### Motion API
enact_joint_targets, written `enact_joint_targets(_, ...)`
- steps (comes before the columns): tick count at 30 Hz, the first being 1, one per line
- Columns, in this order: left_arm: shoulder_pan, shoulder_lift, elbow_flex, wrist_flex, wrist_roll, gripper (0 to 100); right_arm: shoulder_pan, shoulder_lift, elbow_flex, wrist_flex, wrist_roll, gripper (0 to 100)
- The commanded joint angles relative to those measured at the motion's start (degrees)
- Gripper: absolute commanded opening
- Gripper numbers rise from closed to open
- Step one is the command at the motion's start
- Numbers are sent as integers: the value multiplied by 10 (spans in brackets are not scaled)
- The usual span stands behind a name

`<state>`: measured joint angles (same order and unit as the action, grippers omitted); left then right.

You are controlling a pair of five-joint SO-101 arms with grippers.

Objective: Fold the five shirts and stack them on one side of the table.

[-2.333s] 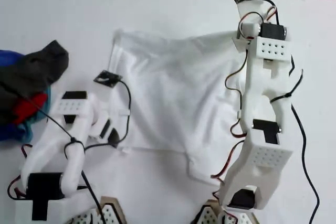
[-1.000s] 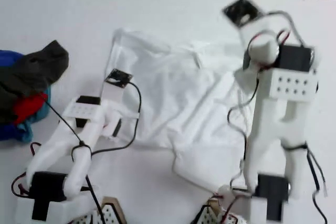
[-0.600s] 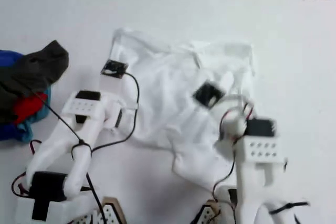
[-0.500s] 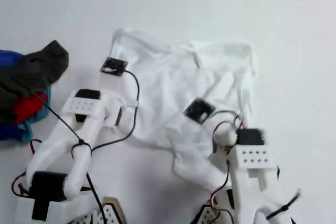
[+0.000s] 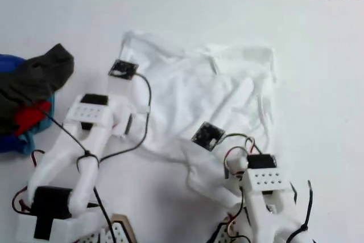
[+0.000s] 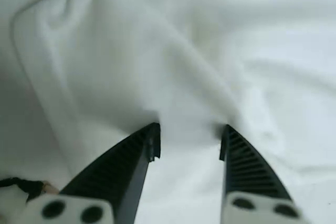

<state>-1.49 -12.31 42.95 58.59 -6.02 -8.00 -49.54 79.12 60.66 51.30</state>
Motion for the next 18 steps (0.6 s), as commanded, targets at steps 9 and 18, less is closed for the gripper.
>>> enact_joint_targets(9, 4, -16, -120, 97, 6, 25, -1, 306, -175, -27, 2, 20)
enact_joint_targets(18, 4, -15, -118, 91, 6, 25, 84, 495, -433, -27, 1, 18)
